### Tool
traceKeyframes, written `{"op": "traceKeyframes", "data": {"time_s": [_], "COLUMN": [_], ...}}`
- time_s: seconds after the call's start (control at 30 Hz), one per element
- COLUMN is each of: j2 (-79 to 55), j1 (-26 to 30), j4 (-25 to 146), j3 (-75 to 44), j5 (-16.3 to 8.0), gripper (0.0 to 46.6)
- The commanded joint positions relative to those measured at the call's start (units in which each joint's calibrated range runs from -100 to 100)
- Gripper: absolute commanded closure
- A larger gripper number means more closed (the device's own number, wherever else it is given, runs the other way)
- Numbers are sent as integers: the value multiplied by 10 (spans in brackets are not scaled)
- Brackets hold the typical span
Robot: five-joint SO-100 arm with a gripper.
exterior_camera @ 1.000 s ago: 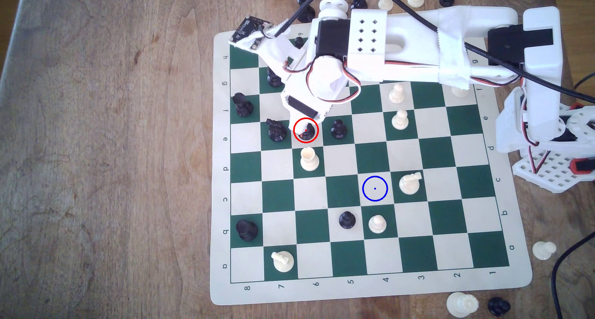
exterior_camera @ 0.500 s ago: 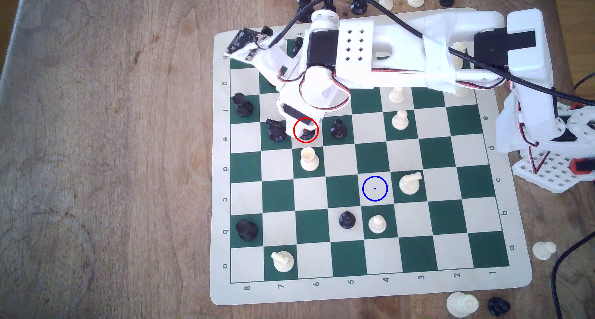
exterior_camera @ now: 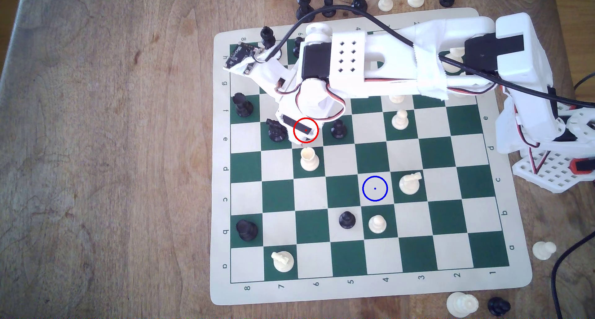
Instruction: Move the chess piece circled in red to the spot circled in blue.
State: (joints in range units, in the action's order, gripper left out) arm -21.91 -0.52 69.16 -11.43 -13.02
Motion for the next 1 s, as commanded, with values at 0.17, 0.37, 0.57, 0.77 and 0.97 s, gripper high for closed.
{"op": "traceKeyframes", "data": {"time_s": [0.17,0.37,0.57,0.77,0.97], "j2": [23,26,50,129,239], "j1": [2,0,-1,-6,20], "j4": [-5,-9,9,59,82], "j3": [-44,-43,-45,-63,-4], "j5": [1,3,11,24,33], "gripper": [432,464,464,464,464]}}
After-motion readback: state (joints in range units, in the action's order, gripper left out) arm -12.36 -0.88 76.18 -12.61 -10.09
